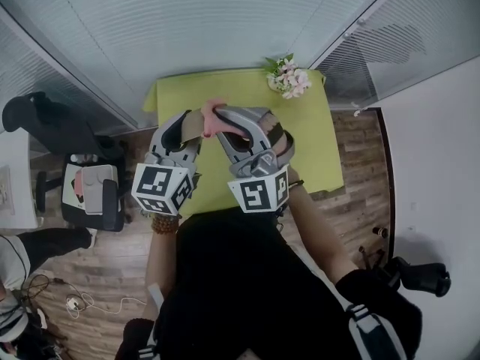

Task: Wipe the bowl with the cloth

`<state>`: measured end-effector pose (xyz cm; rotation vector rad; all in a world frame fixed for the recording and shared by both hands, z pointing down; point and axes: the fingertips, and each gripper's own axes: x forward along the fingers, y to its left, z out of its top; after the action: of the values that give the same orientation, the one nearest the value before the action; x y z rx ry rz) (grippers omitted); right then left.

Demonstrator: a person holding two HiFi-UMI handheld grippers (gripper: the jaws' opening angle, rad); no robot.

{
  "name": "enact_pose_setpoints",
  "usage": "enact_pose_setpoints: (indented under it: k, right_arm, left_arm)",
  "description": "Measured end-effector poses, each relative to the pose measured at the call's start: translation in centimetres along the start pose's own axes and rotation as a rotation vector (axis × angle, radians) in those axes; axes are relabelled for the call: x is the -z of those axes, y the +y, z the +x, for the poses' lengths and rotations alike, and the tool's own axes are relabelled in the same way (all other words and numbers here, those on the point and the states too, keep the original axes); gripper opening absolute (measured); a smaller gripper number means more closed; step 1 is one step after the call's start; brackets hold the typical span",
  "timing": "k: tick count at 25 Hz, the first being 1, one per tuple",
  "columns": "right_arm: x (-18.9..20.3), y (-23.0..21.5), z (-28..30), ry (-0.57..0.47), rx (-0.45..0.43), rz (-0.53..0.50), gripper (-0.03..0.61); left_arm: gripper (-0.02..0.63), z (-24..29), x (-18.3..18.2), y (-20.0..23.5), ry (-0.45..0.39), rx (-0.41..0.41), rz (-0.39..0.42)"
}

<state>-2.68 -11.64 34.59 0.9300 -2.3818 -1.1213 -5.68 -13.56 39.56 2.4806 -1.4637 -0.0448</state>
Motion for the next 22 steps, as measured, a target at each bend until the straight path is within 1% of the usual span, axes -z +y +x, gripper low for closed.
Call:
enact_pose_setpoints:
  k: [2, 4, 5, 6, 7, 9, 11, 12, 14, 16, 17, 18, 19, 20, 22]
  right_arm:
    - [0.0, 0.3, 0.1, 0.006, 0.001, -0.021, 0.017]
    - [-0.2, 0.0, 0.2, -0.004, 0.014, 0.01, 0.017]
    - [-0.3, -0.2, 0.2, -0.014, 0.024, 0.042, 0.017]
    - [-0.4, -0.4, 0.2, -0.027, 0.033, 0.094, 0.018]
    - [-0.4, -0.7, 0.3, -0.038, 0.036, 0.17, 0.018]
    - [-0.1, -1.0, 0.4, -0.055, 0.035, 0.369, 0.018]
    - [-0.3, -1.8, 0.5, -0.104, 0.072, 0.586, 0.017]
    - [-0.7, -2.2, 0.5, -0.136, 0.094, 0.668, 0.017]
    - [-1.1, -2.6, 0.4, -0.17, 0.099, 0.76, 0.015]
    - [-0.8, -2.2, 0.5, -0.169, 0.069, 0.808, 0.017]
    - [-0.5, -2.0, 0.5, -0.166, 0.051, 0.828, 0.017]
    - [-0.3, -1.7, 0.5, -0.164, 0.036, 0.842, 0.017]
    - [0.1, -1.6, 0.5, -0.16, 0.025, 0.843, 0.017]
    - [0.3, -1.5, 0.5, -0.154, 0.02, 0.831, 0.017]
    - [0.7, -1.8, 0.6, -0.145, 0.034, 0.762, 0.017]
  left_arm:
    - [0.086, -0.1, 0.3, 0.2, -0.015, 0.015, -0.094]
    - [0.084, -0.4, 0.1, 0.3, -0.056, 0.014, -0.16]
    - [0.083, -0.6, -0.1, 0.3, -0.084, 0.012, -0.188]
    - [0.081, -0.8, -0.4, 0.4, -0.117, 0.013, -0.226]
    - [0.081, -1.1, -0.7, 0.5, -0.151, 0.018, -0.276]
    - [0.081, -1.7, -1.3, 0.8, -0.213, 0.03, -0.382]
    - [0.08, -2.0, -1.8, 0.9, -0.263, 0.055, -0.466]
    - [0.08, -2.2, -2.0, 0.8, -0.286, 0.074, -0.505]
    - [0.078, -2.4, -2.2, 0.7, -0.33, 0.113, -0.579]
    - [0.077, -2.5, -2.2, 0.7, -0.358, 0.138, -0.626]
    - [0.077, -2.4, -2.2, 0.7, -0.36, 0.146, -0.631]
    - [0.077, -2.4, -2.1, 0.6, -0.351, 0.154, -0.617]
    - [0.078, -2.3, -1.8, 0.4, -0.328, 0.165, -0.584]
    - [0.08, -2.1, -1.5, 0.1, -0.293, 0.179, -0.532]
    - [0.11, -1.9, -1.0, -0.5, -0.215, 0.183, -0.391]
